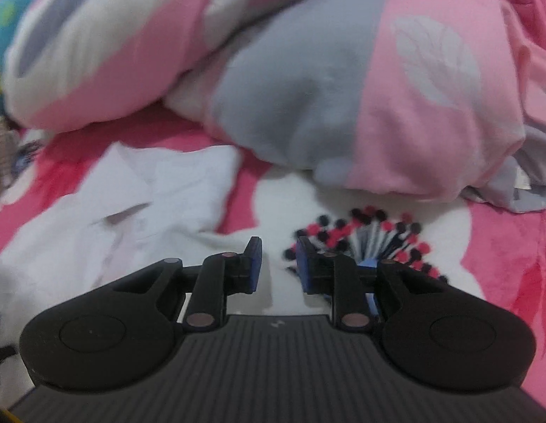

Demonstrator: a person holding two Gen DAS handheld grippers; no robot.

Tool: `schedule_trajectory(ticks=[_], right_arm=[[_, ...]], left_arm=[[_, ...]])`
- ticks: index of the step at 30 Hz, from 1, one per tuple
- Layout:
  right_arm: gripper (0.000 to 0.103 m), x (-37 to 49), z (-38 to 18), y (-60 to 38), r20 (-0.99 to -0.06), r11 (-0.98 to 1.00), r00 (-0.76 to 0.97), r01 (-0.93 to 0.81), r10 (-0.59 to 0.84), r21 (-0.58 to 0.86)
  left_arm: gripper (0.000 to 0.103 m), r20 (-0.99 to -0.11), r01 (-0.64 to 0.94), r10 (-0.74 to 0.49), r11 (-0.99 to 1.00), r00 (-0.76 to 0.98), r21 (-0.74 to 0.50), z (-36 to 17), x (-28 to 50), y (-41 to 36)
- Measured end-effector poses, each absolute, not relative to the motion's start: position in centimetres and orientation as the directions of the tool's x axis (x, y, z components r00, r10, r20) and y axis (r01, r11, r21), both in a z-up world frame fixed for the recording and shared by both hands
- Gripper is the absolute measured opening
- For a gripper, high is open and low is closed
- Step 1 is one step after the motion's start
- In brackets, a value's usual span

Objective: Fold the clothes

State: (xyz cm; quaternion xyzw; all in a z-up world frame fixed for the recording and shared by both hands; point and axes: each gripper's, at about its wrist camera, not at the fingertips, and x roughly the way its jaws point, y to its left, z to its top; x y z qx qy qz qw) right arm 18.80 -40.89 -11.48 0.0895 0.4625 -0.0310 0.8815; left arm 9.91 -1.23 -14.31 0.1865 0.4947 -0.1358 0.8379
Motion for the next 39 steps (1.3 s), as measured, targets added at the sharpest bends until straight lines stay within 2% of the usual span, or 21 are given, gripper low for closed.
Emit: schedule_trajectory(ticks=[6,11,15,19,22,26,33,39], right_arm=[[0.021,17.1,-9.9,-42.9,-0.829,0.968,0.559,0.216,-0.016,0.126],[0.021,14.7,-8.9,-40.1,-0.83,0.952,0.52,0.097,0.201,0.292],[0.021,13.8,-8.7,-33.4,-0.805,0.925,0.462,-0.115,0.373,0.363],[0.021,14.1,-10.1,-26.3,-0.791,0.88,0.386,-0.243,0.474,0.408],[0.021,15.0,-12.4,-22.7,-0.788,0.87,0.371,-0.253,0.491,0.423],[0.02,15.9,-15.5,-20.6,-0.856,0.921,0.342,-0.176,0.387,0.346],[0.022,15.5,-10.8,-17.8,-0.824,0.917,0.402,-0.19,0.399,0.352],[0.022,17.8,-11.7,-11.1,-0.786,0.878,0.4,-0.294,0.472,0.377]], left_arm=[[0.059,-0.88,0.42,-0.048,0.89,0.472,0.176,-14.3,10.0,-1.0],[0.06,-0.88,0.417,-0.052,0.892,0.472,0.171,-14.2,10.1,-0.9],[0.06,-0.871,0.405,-0.052,0.898,0.488,0.174,-13.7,10.0,-0.5],[0.06,-0.864,0.379,-0.058,0.912,0.5,0.158,-13.3,10.1,0.3],[0.06,-0.86,0.349,-0.065,0.927,0.506,0.135,-13.0,10.3,1.1],[0.059,-0.851,0.287,-0.093,0.955,0.517,0.07,-11.7,10.0,3.1],[0.06,-0.852,0.094,-0.113,0.993,0.512,-0.075,-9.5,8.2,10.3],[0.06,-0.866,-0.11,-0.063,0.985,0.496,-0.134,-9.0,7.4,17.6]])
